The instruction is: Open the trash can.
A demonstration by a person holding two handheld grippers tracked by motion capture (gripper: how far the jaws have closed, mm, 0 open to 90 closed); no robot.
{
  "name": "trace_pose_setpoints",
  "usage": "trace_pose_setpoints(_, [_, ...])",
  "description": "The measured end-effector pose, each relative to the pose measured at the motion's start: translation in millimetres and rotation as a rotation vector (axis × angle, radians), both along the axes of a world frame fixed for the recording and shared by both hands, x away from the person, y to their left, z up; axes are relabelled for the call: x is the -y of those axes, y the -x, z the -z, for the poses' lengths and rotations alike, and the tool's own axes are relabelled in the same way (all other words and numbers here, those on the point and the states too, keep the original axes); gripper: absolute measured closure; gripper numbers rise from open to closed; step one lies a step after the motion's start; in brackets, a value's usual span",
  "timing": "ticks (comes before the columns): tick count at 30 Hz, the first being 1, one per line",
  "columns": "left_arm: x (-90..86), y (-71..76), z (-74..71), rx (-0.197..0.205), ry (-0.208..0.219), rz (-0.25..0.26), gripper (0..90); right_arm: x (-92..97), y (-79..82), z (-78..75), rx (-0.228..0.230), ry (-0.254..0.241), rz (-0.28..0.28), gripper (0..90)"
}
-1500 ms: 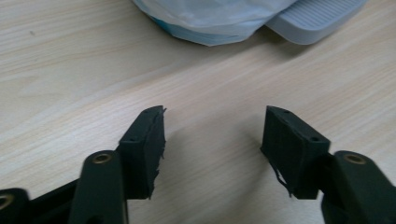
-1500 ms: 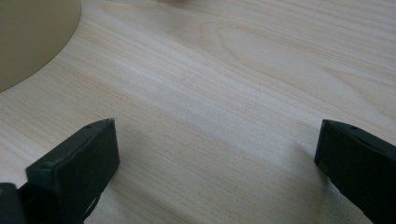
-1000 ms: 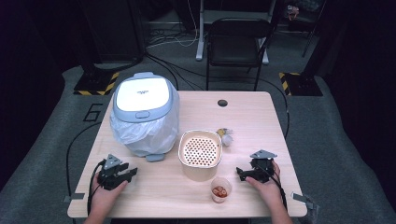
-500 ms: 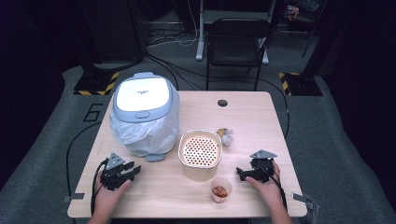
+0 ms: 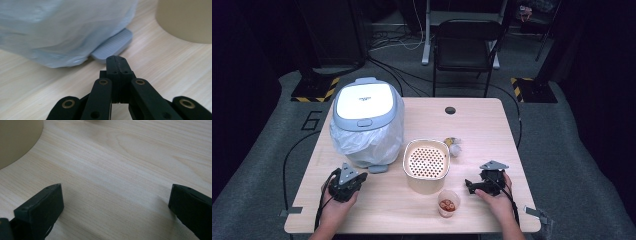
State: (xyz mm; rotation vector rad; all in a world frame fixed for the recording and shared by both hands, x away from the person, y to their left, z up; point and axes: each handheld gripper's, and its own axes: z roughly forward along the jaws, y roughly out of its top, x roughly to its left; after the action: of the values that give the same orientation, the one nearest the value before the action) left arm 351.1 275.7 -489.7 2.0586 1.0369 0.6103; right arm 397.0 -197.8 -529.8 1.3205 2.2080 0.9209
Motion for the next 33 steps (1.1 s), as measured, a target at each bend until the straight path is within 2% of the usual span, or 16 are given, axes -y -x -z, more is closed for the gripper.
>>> trace_pose_setpoints(3, [8.6, -3.9, 2.9, 0.001, 0.003, -0.034, 90.0, -0.1, 0.1, 0.0, -0.001, -0.001, 0.001, 0.0])
trace_pose_setpoints(8, [21.8, -11.1, 6.5, 0.028, 0.041, -0.101, 90.0, 0.0, 0.0, 0.0, 0.000, 0.000, 0.000, 0.0])
trace_pose_setpoints(11, [27.8, -15.4, 9.8, 0.035, 0.033, -0.131, 89.9, 0.0, 0.0, 0.0, 0.000, 0.000, 0.000, 0.0])
trace_pose_setpoints(12, [30.3, -15.8, 11.5, 0.032, 0.055, -0.147, 89.8, 0.0, 0.0, 0.0, 0.000, 0.000, -0.001, 0.0])
trace_pose_setpoints(13, [30.1, -17.8, 11.9, 0.053, 0.022, -0.149, 89.8, 0.0, 0.0, 0.0, 0.000, 0.000, -0.001, 0.0])
trace_pose_setpoints(15, [35.5, -18.8, 14.9, 0.059, 0.047, -0.180, 89.8, -0.2, 0.2, 0.0, -0.003, -0.002, 0.002, 0.0])
trace_pose_setpoints(16, [35.8, -19.5, 14.3, 0.071, 0.036, -0.190, 88.7, -0.3, 0.3, 0.0, -0.003, -0.003, 0.003, 0.0])
trace_pose_setpoints(20, [39.0, -24.3, 16.1, 0.068, 0.074, -0.230, 89.6, 0.0, 0.0, 0.0, -0.001, 0.000, 0.000, 0.0])
trace_pose_setpoints(21, [38.2, -26.4, 18.3, 0.056, 0.092, -0.272, 90.0, -0.3, 0.3, 0.0, -0.003, -0.004, 0.003, 0.0])
trace_pose_setpoints(22, [38.2, -26.4, 18.3, 0.056, 0.092, -0.272, 90.0, -0.3, 0.3, 0.0, -0.003, -0.004, 0.003, 0.0])
trace_pose_setpoints(23, [36.5, -27.5, 20.4, 0.047, 0.132, -0.288, 90.0, -0.2, 0.1, 0.1, -0.002, -0.004, 0.001, 0.0])
trace_pose_setpoints(26, [36.4, -28.3, 21.7, 0.044, 0.155, -0.293, 90.0, -0.1, 0.1, 0.1, -0.001, -0.003, 0.001, 0.0])
trace_pose_setpoints(30, [38.4, -27.4, 24.7, 0.077, 0.120, -0.284, 90.0, 0.0, 0.1, 0.0, -0.001, 0.000, 0.000, 0.0])
trace_pose_setpoints(31, [38.7, -26.8, 25.7, 0.100, 0.094, -0.280, 90.0, -0.2, 0.2, 0.0, -0.003, -0.004, 0.002, 0.0])
trace_pose_setpoints(32, [41.9, -25.4, 27.5, 0.094, 0.113, -0.281, 90.0, -0.1, 0.1, 0.0, -0.001, -0.001, 0.001, 0.0])
trace_pose_setpoints(33, [42.0, -23.9, 28.4, 0.113, 0.077, -0.272, 90.0, 0.0, 0.0, 0.0, 0.000, 0.000, 0.000, 0.0])
